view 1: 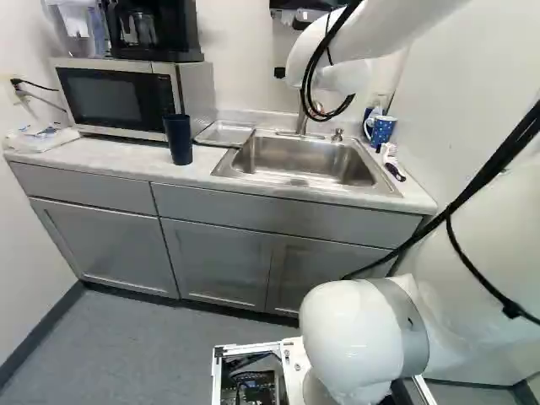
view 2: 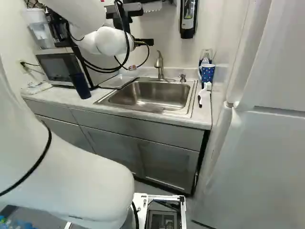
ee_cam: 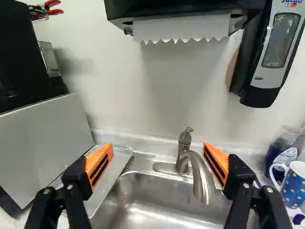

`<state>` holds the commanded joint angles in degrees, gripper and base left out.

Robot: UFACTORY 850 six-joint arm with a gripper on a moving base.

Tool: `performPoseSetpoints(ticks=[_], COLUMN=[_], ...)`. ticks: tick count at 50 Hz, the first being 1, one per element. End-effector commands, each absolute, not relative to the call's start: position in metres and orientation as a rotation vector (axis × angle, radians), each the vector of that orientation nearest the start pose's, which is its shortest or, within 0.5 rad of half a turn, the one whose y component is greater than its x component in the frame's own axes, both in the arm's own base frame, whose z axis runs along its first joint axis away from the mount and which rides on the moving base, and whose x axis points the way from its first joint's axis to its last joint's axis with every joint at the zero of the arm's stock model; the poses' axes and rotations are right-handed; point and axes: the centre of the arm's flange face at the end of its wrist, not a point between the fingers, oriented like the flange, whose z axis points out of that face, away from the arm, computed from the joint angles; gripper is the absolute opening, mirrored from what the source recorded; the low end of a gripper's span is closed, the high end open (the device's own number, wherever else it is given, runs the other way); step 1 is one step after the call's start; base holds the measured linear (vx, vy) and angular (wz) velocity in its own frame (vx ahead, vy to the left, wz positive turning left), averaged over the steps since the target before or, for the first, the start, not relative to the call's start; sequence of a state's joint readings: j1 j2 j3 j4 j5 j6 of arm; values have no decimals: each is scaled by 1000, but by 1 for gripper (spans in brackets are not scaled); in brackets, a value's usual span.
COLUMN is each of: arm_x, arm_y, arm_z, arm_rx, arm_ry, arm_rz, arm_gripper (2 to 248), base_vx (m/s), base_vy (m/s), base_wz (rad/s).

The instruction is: Rinse the cup and place it in the tray

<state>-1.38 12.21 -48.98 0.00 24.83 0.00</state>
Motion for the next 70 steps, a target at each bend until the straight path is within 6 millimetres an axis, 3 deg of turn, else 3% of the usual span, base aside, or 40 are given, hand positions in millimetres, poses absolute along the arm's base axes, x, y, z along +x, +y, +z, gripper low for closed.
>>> performPoseSetpoints(ticks=[70], arm_x=[592], arm_y=[-26], arm_z=[642], arm_rx=[-2587], arm_ry=[57], arm_rz=[-1826], arm_gripper=[247], base_vx=[0], base_vy=[0], base_wz=[0])
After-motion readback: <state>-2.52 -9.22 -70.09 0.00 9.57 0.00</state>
